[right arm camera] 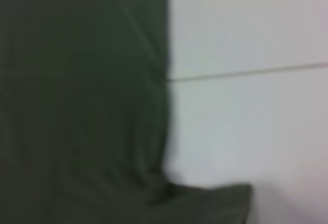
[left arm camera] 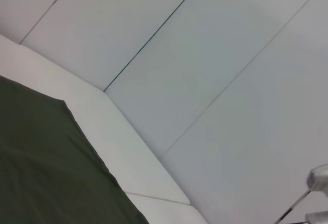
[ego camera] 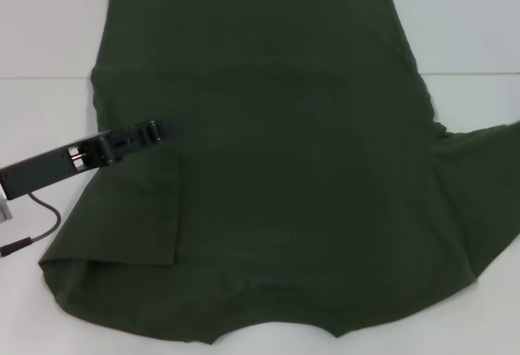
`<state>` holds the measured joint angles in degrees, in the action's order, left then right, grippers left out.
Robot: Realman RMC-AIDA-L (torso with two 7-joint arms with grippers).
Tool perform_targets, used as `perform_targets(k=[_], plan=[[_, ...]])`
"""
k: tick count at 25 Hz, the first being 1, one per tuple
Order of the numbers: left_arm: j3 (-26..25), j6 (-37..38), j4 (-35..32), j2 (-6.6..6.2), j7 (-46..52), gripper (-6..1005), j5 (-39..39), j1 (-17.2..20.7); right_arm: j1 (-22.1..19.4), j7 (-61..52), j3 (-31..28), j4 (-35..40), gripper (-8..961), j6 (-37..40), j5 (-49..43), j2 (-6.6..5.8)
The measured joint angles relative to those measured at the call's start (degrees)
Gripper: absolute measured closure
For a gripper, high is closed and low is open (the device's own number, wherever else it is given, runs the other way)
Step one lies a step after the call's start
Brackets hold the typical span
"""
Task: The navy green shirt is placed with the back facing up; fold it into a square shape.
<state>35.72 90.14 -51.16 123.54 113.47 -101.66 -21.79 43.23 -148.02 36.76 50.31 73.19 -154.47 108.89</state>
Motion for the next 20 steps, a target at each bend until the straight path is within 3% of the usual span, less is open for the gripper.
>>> perform_targets(k=[4, 7, 14, 20], plan=[[-0.6, 0.2, 0.0, -0.03, 0.0, 82, 0.0, -0.3, 0.9, -0.1, -0.1, 5.3, 926, 7.0, 3.7, -0.09], [-0.9, 0.2, 0.0, -0.05, 0.0, 82, 0.0, -0.5, 2.3, -0.7, 0.6, 5.3, 929, 8.3, 4.4, 0.3], [-0.9, -0.4, 0.6, -0.05, -0.2, 82, 0.5, -0.6, 7.7, -0.1, 6.0, -5.3, 931, 3.4, 4.5, 3.69], [-1.0, -0.6, 0.8, -0.05, -0.4, 82, 1.0, -0.6, 12.0, -0.1, 10.0, -8.6, 932, 0.3, 4.4, 6.45]])
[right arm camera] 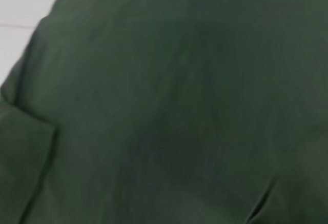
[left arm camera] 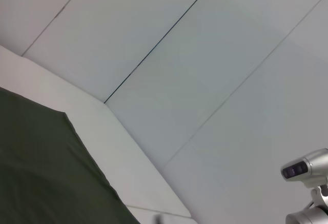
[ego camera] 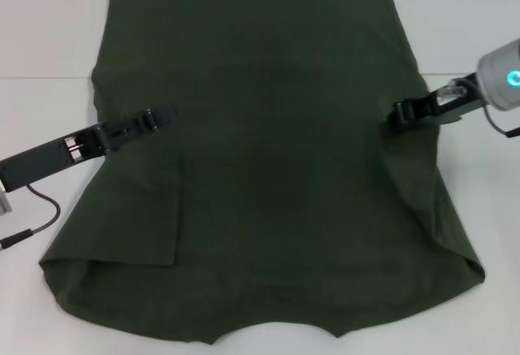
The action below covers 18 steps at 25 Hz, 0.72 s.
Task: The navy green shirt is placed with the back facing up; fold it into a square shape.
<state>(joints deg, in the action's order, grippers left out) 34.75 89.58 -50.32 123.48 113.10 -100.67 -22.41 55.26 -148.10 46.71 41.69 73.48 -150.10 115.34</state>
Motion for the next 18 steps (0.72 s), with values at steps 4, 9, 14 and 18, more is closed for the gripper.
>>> perform_targets(k=[4, 9, 14, 18], plan=[[-0.1, 0.0, 0.1, 0.0, 0.0, 83, 0.4, 0.2, 0.8, -0.5, 0.5, -0.8, 932, -0.4, 0.0, 0.46], [-1.2, 0.0, 1.1, -0.04, -0.7, 83, 0.5, 0.2, -0.3, 0.2, 0.2, -2.0, 913, -2.2, 3.4, 0.51], [-1.6, 0.0, 1.7, -0.26, -0.8, 83, 0.5, 0.2, -2.9, 2.3, -1.2, -4.0, 816, -2.2, 13.2, -0.94], [-1.5, 0.3, 1.7, -1.72, 2.0, 83, -0.5, 0.5, -5.7, 5.3, -1.6, -4.0, 644, 1.0, 22.5, -2.84]])
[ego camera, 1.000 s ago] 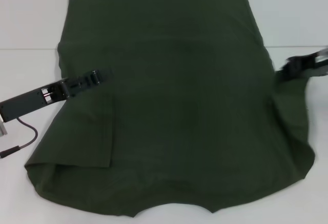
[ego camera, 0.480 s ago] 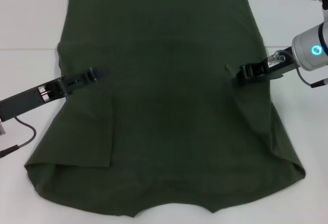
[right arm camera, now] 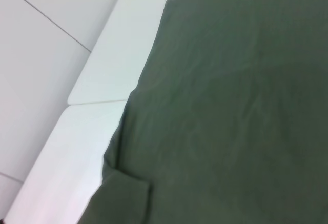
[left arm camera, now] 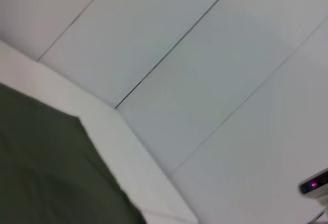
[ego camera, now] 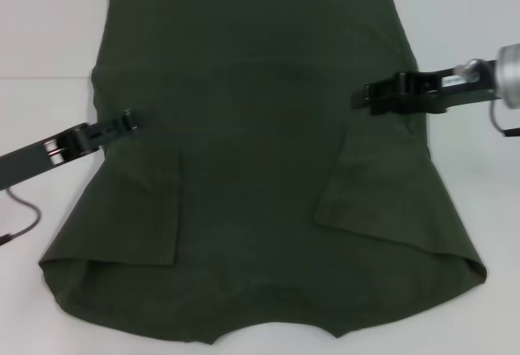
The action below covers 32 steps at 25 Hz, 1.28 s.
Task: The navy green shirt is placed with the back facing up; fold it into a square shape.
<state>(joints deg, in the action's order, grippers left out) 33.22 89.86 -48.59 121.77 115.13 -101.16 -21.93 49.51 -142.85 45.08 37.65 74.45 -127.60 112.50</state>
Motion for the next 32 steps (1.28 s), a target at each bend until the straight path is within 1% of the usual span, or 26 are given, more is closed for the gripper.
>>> perform_targets(k=[1, 2, 3, 5, 6, 7, 8, 9, 10, 12, 17, 20, 25, 32], plan=[[0.1, 0.2, 0.0, -0.79, 1.8, 83, -0.7, 0.1, -0.5, -0.1, 0.0, 0.4, 601, 0.5, 0.3, -0.66], [0.3, 0.8, 0.0, -1.89, 5.0, 83, -2.2, 0.3, -0.8, -0.7, 0.2, 0.6, 554, 1.4, 0.1, -1.48], [0.6, 1.6, 0.1, -3.38, 8.4, 83, -3.9, 0.5, -1.0, -1.3, 0.4, 0.8, 507, 1.9, -0.2, -2.25], [0.7, 5.0, 1.1, -6.78, 15.0, 83, -7.9, 0.8, -1.2, -2.4, 0.6, 0.8, 412, 3.4, -1.0, -3.92], [0.7, 6.5, 1.7, -7.87, 16.7, 83, -9.3, 0.9, -1.2, -2.8, 0.6, 0.9, 365, 4.0, -1.2, -4.63], [0.6, 8.0, 2.5, -9.25, 18.4, 83, -10.9, 1.0, -1.2, -2.9, 0.6, 0.9, 364, 4.5, -1.2, -5.08], [0.4, 9.3, 3.2, -10.35, 20.1, 83, -12.7, 1.4, -1.3, -3.0, 0.7, 0.9, 364, 4.8, -1.2, -5.55], [0.2, 9.8, 3.6, -10.94, 21.2, 83, -14.0, 1.8, -1.3, -3.2, 0.7, 1.0, 363, 5.0, -1.2, -5.95], [0.0, 9.4, 3.6, -11.18, 22.4, 83, -15.5, 2.3, -1.4, -3.4, 0.6, 1.0, 363, 5.1, -1.3, -6.13], [-0.8, 7.6, 3.5, -11.22, 24.1, 83, -18.0, 3.2, -1.4, -3.5, 0.5, 1.0, 362, 5.1, -1.8, -6.35], [-2.2, 2.6, 4.0, -10.44, 26.0, 83, -22.2, 3.8, -0.8, -3.6, 0.4, 1.0, 360, 4.9, -2.7, -6.53], [-2.3, 1.2, 4.3, -10.0, 26.8, 83, -23.7, 3.7, -0.5, -3.7, 0.6, 1.0, 360, 5.0, -2.7, -6.35], [-2.9, -0.3, 4.6, -9.44, 28.2, 83, -24.9, 4.1, -0.5, -3.7, 0.6, 1.0, 360, 4.8, -2.7, -6.11], [-2.8, -2.7, 5.0, -9.09, 29.9, 83, -25.0, 4.3, -0.9, -3.6, 0.3, 1.0, 361, 4.6, -2.7, -6.18]])
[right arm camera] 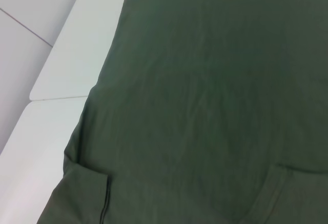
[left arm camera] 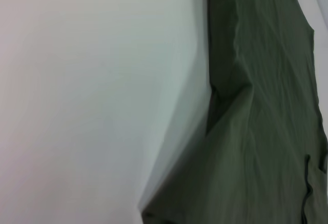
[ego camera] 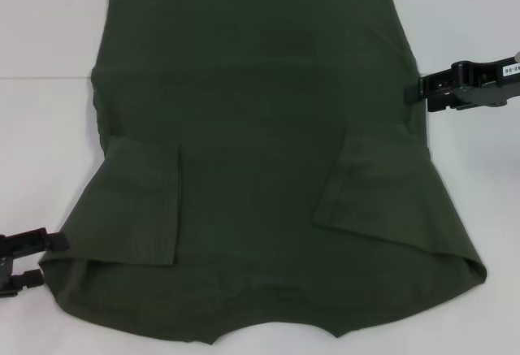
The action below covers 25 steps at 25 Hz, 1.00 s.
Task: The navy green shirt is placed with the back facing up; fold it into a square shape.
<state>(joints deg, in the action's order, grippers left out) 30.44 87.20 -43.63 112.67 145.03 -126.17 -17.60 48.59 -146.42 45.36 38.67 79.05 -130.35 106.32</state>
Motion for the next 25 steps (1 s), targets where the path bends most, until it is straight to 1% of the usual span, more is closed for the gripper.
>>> perform_targets(k=[13, 17, 21, 25], plan=[[-0.1, -2.0, 0.9, 0.44, 0.4, 84, -1.3, -0.5, -0.1, 0.1, 0.0, 0.0, 361, -0.4, 0.2, -0.07], [0.1, -2.3, 0.9, 0.79, 0.5, 84, -1.5, -0.9, -0.2, 0.1, -0.1, 0.0, 360, -0.4, 0.2, -0.07], [0.6, -2.4, 2.1, 1.08, 0.3, 84, -1.6, -2.0, -0.3, 0.1, -0.1, 0.0, 360, -0.4, 0.3, -0.07], [1.6, -3.5, 3.7, 1.28, 0.1, 84, -2.9, -4.1, -0.4, 0.1, -0.1, 0.0, 360, -0.1, 0.3, -0.07]])
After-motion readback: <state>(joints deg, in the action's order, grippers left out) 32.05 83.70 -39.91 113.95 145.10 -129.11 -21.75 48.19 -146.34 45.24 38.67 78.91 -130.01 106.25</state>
